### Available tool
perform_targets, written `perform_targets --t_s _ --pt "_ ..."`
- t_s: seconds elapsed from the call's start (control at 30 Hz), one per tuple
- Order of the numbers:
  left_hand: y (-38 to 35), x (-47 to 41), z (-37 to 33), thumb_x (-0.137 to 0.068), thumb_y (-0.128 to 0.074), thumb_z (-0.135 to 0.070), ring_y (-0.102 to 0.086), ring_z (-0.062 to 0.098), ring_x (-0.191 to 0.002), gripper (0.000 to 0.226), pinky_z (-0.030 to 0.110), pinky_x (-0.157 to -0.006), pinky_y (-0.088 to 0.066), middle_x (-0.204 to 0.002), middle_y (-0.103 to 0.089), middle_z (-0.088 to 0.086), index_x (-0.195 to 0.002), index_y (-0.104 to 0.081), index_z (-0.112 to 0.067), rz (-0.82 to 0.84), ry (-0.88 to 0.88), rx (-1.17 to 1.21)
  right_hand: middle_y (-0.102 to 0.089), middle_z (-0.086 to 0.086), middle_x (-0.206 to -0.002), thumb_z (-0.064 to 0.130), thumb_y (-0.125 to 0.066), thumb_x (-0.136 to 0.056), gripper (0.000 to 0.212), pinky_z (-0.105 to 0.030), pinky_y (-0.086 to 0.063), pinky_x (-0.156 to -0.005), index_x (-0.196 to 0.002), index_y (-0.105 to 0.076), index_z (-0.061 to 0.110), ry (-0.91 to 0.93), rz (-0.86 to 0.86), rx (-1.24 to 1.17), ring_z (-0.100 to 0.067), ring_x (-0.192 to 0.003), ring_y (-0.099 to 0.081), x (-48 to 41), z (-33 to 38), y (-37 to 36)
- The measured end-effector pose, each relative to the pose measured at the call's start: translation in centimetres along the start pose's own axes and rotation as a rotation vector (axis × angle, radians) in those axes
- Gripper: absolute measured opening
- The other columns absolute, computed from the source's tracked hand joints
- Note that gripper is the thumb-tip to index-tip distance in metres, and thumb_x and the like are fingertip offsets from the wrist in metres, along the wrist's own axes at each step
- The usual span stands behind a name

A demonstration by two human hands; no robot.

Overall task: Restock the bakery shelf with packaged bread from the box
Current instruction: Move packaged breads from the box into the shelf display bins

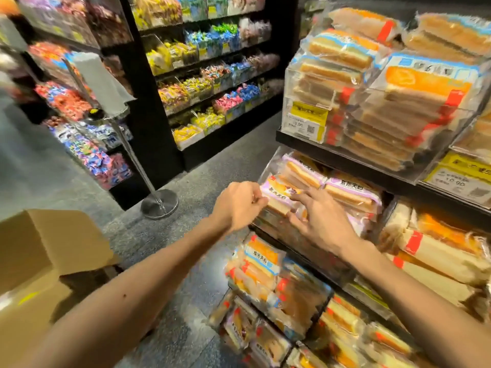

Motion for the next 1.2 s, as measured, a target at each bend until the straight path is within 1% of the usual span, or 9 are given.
perform_targets --t_s 0.1,0.27,0.4,0.47,0.57,0.63,0.8,1.0,1.2 --pt "5.6 4.0 5.0 -0.09 -0.067 -0.039 -0.06 0.026 -0.074 0.028 0.032 -0.065 -0.047 -0.065 -0.052 -0.005 -0.07 -0.055 -0.023 -0.105 0.049 -0.072 -0.063 -0.009 -0.116 0.035 -0.066 -0.09 0.043 -0.039 -0.047 -0.092 -0.128 -0.061 0.016 0.15 0.034 -0.106 -0.031 -0.111 -0.058 -2.3 7.1 -2.4" --pt "13.4 15.8 16.6 -0.09 -0.068 -0.035 -0.049 0.014 -0.07 0.018 0.026 -0.061 -0.032 -0.075 -0.052 -0.009 -0.084 -0.067 -0.018 -0.238 0.289 -0.205 -0.055 -0.005 -0.128 0.041 -0.053 -0.097 0.048 -0.038 -0.047 -0.094 -0.139 -0.05 0.018 0.433 0.3 -0.178 -0.029 -0.121 -0.053 -3.9 23.9 -9.5" --pt "16.8 27.8 26.0 -0.095 -0.059 -0.041 -0.058 0.016 -0.082 0.014 0.025 -0.067 -0.039 -0.089 -0.055 -0.009 -0.099 -0.064 -0.028 -0.237 0.574 -0.243 -0.062 -0.009 -0.113 0.041 -0.051 -0.094 0.041 -0.04 -0.051 -0.083 -0.123 -0.059 0.014 0.689 0.386 -0.216 -0.031 -0.107 -0.06 -2.3 37.7 -15.1" --pt "17.8 33.4 30.7 -0.095 -0.059 -0.037 -0.057 0.015 -0.086 0.004 0.028 -0.072 -0.044 -0.093 -0.055 -0.009 -0.093 -0.056 -0.037 -0.207 0.747 -0.209 -0.059 -0.004 -0.119 0.04 -0.053 -0.095 0.035 -0.039 -0.049 -0.09 -0.123 -0.056 0.019 0.769 0.474 -0.193 -0.025 -0.112 -0.056 -1.2 43.9 -18.0" --pt "18.4 40.1 37.6 -0.092 -0.062 -0.033 -0.062 0.02 -0.097 0.014 0.037 -0.083 -0.052 -0.104 -0.063 -0.004 -0.085 -0.051 -0.039 -0.201 0.902 -0.166 -0.057 -0.003 -0.123 0.041 -0.053 -0.096 0.037 -0.038 -0.046 -0.094 -0.126 -0.054 0.019 0.842 0.571 -0.164 -0.024 -0.116 -0.053 0.2 52.3 -22.4" --pt "18.7 43.5 42.1 -0.092 -0.064 -0.032 -0.062 0.021 -0.101 0.007 0.036 -0.085 -0.052 -0.108 -0.064 -0.003 -0.097 -0.059 -0.033 -0.196 0.987 -0.105 -0.058 -0.004 -0.126 0.039 -0.054 -0.096 0.039 -0.036 -0.044 -0.095 -0.128 -0.055 0.017 0.858 0.645 -0.154 -0.024 -0.118 -0.053 0.8 57.5 -25.0" --pt "18.7 48.5 52.1 -0.094 -0.063 -0.032 -0.061 0.023 -0.109 0.026 0.032 -0.086 -0.049 -0.118 -0.066 0.003 -0.117 -0.061 -0.022 -0.174 1.107 0.0 -0.059 -0.008 -0.129 0.037 -0.055 -0.097 0.04 -0.04 -0.047 -0.099 -0.13 -0.057 0.015 0.761 0.836 -0.143 -0.025 -0.119 -0.054 1.6 67.6 -30.5" --pt "19.6 51.1 63.3 -0.095 -0.062 -0.031 -0.061 0.025 -0.111 0.029 0.038 -0.094 -0.052 -0.121 -0.066 0.007 -0.121 -0.063 -0.017 -0.214 1.232 0.181 -0.065 -0.007 -0.121 0.034 -0.057 -0.098 0.034 -0.036 -0.051 -0.093 -0.124 -0.062 0.014 0.661 0.975 -0.132 -0.023 -0.11 -0.059 -0.6 75.9 -38.4" --pt "18.5 52.9 76.3 -0.095 -0.065 -0.029 -0.062 0.021 -0.108 0.029 0.036 -0.095 -0.053 -0.117 -0.066 0.004 -0.12 -0.062 -0.015 -0.284 1.435 0.571 -0.067 -0.006 -0.111 0.031 -0.064 -0.094 0.027 -0.031 -0.051 -0.086 -0.115 -0.063 0.014 0.451 1.134 -0.179 -0.023 -0.105 -0.061 -5.9 85.0 -50.2"
Point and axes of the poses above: each hand's wrist, its own x-axis away from the middle knuckle, its own y-axis out of the back of the hand, z = x × y, the point moved 2 cm from there along -x, towards the middle knuckle
